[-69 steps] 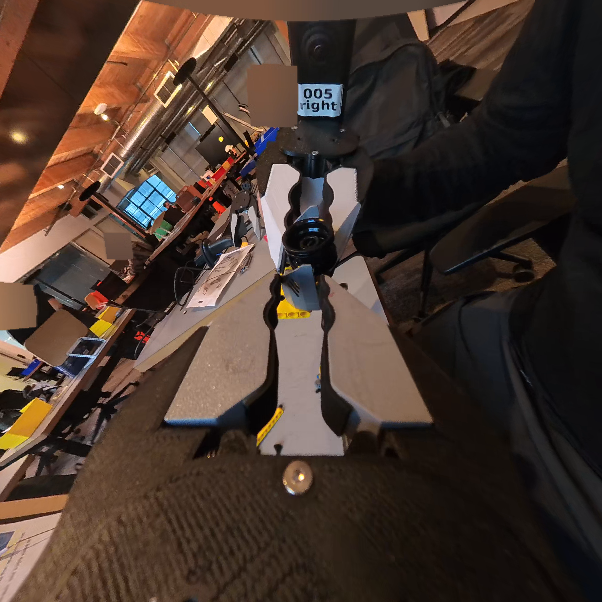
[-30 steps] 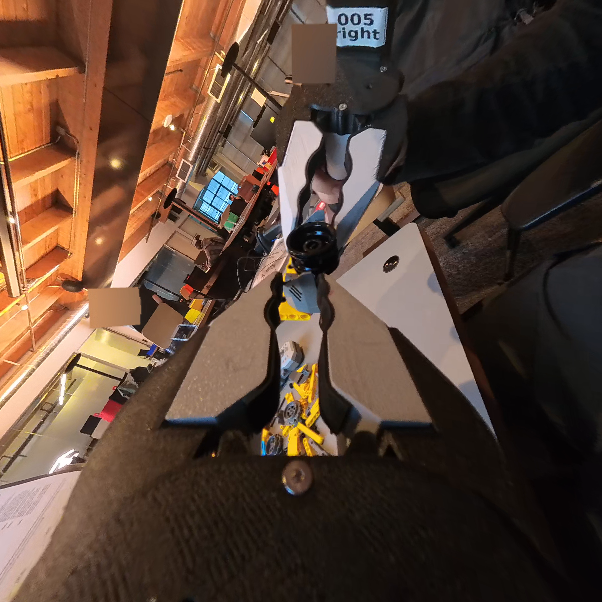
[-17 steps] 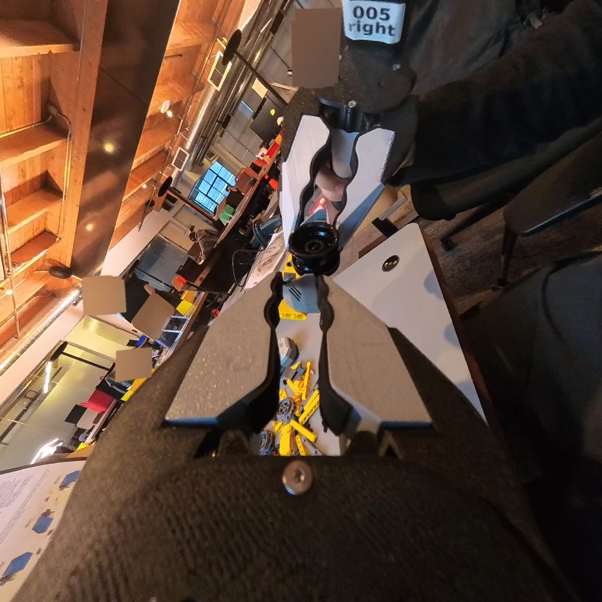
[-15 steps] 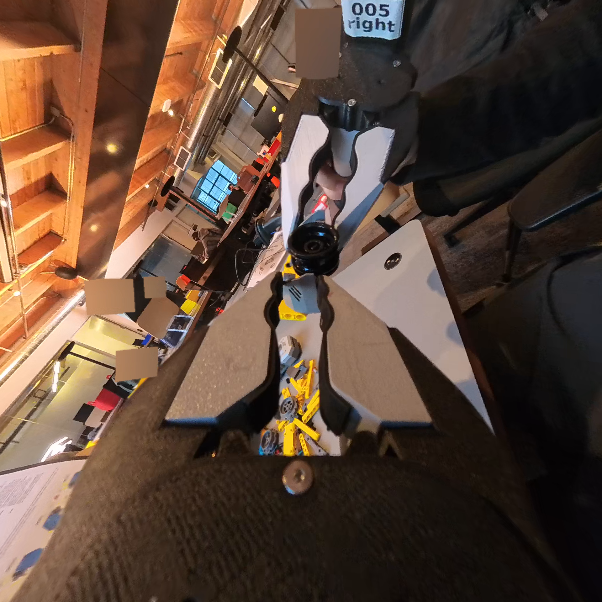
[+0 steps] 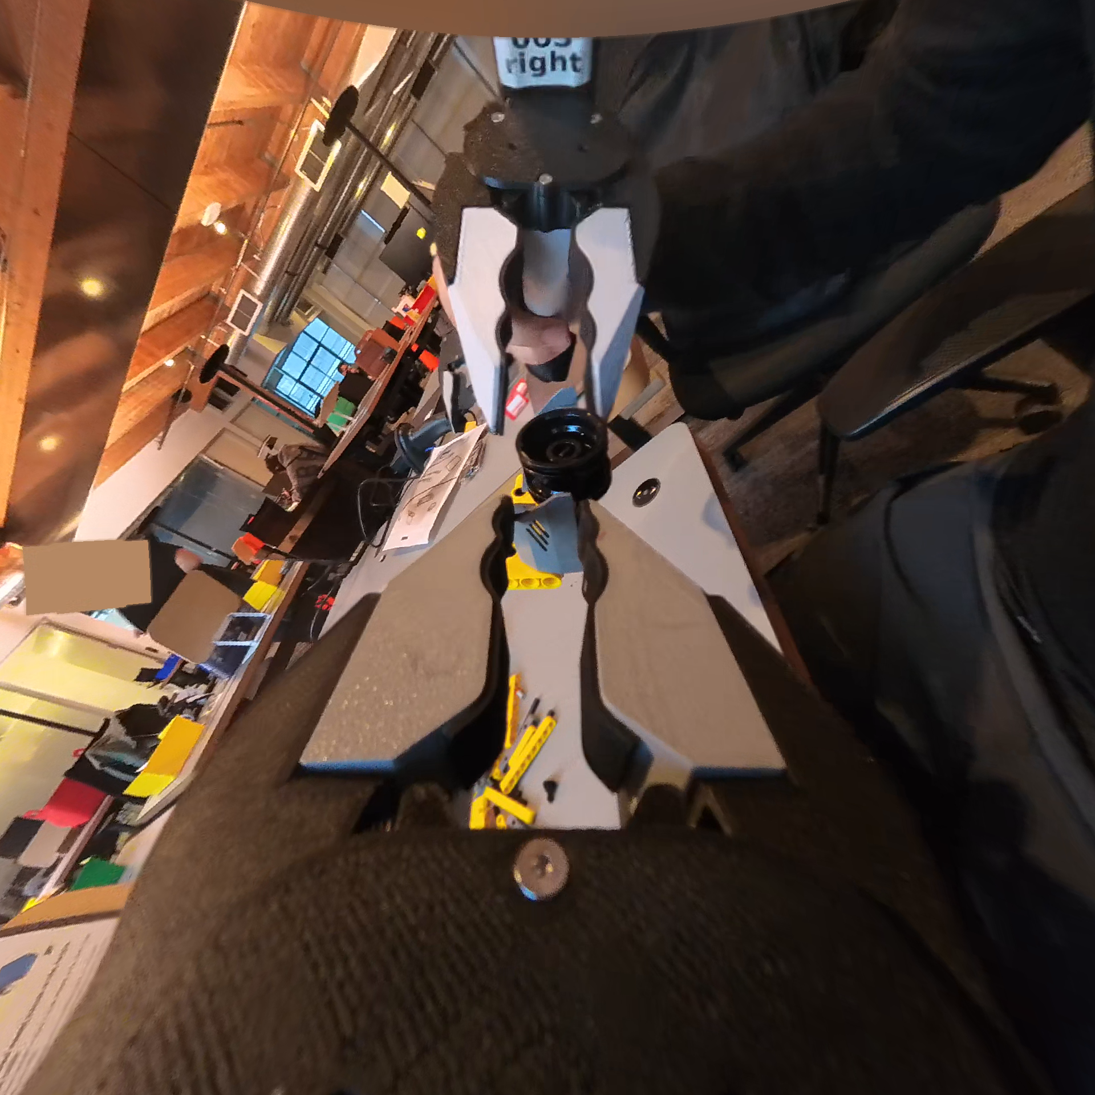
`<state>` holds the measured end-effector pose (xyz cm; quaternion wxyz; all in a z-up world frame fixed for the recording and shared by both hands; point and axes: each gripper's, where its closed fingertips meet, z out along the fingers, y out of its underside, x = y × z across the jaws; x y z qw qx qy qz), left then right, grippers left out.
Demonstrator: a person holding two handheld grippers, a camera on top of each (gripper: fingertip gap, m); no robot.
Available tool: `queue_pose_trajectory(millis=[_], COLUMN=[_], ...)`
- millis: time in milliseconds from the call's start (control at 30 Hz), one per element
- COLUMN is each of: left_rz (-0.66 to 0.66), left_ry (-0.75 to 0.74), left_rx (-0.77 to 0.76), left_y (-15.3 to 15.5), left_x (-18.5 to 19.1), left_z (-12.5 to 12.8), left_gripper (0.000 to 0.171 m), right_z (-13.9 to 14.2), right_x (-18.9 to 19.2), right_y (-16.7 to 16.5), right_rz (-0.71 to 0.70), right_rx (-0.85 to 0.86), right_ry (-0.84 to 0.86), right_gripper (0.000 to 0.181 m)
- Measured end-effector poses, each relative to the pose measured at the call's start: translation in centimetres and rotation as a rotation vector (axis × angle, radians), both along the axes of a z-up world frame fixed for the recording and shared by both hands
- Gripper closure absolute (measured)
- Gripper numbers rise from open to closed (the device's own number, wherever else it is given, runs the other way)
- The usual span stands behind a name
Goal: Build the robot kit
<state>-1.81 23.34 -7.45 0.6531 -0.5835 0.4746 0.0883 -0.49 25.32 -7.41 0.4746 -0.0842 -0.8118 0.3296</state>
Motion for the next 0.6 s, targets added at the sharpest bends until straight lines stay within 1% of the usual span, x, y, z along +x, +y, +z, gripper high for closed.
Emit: queue_pose_trajectory(millis=[67, 133, 400, 500, 600], left_rz=[-0.009, -0.024, -0.084, -0.096, -0.087], left_ry=[-0.001, 0.003, 0.019, 0.003, -0.019], left_rx=[-0.004, -0.012, -0.028, -0.023, -0.009], left_y=[-0.1, -0.2, -0.6, -0.8, -0.8], left_x=[0.0, 0.2, 0.5, 0.4, 0.1], left_z=[0.0, -0.1, -0.9, -0.7, -0.3], left_gripper=[0.151, 0.151, 0.151, 0.151, 0.151], right_z=[-0.5, -0.6, -1.8, -1.7, -1.3], right_x=[0.2, 0.1, -0.1, -0.4, -0.7], right_y=[-0.5, -0.6, -0.9, -0.9, -0.9], right_rz=[0.032, 0.043, 0.064, 0.042, -0.007], right_rx=[0.045, 0.078, 0.109, 0.109, 0.102], right_ry=[-0.045, -0.049, -0.12, -0.107, -0.056], right_gripper=[0.148, 0.158, 0.158, 0.159, 0.159])
